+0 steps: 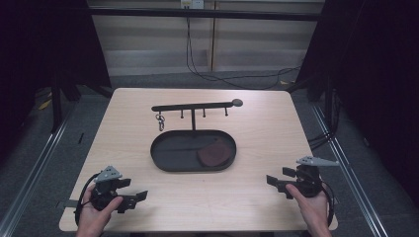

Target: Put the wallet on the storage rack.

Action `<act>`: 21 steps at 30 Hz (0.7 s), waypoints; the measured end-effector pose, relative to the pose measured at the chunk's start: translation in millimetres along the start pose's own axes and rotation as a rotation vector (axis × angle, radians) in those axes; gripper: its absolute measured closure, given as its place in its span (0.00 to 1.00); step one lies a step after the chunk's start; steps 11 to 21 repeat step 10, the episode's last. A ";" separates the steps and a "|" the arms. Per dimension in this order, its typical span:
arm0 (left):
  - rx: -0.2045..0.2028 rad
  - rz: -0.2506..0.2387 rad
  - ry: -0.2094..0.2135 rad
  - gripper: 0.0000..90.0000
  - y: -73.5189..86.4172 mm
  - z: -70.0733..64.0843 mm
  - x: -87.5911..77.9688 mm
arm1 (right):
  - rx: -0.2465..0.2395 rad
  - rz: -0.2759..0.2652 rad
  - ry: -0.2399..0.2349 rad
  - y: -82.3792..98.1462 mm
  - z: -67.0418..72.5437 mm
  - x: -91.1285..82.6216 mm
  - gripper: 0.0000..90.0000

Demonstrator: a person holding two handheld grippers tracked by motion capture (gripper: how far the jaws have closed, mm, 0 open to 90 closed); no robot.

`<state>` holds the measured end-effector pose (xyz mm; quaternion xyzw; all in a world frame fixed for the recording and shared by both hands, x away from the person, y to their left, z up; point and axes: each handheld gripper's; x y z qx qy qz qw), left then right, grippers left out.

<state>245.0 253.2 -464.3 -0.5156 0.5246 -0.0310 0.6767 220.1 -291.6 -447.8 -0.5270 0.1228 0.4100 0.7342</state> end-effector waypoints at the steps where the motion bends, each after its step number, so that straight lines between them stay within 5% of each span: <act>1: -0.001 -0.001 -0.002 0.20 -0.1 -0.5 0.4 | 0.003 0.004 0.002 2.5 -1.6 -1.1 0.22; 7: -0.002 -0.011 0.012 0.20 -0.5 -1.1 -0.2 | 0.019 0.011 0.034 16.5 -10.8 0.1 0.20; 21: -0.002 -0.014 0.008 0.20 -0.3 -0.5 -0.6 | 0.022 0.002 0.041 17.5 -13.2 1.3 0.19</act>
Point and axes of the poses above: each handheld gripper's, and its own axes: x roughly forward along the jaws, y roughly out of its underside, z roughly to its left, and after that the axes turned 11 degrees about x, right-handed
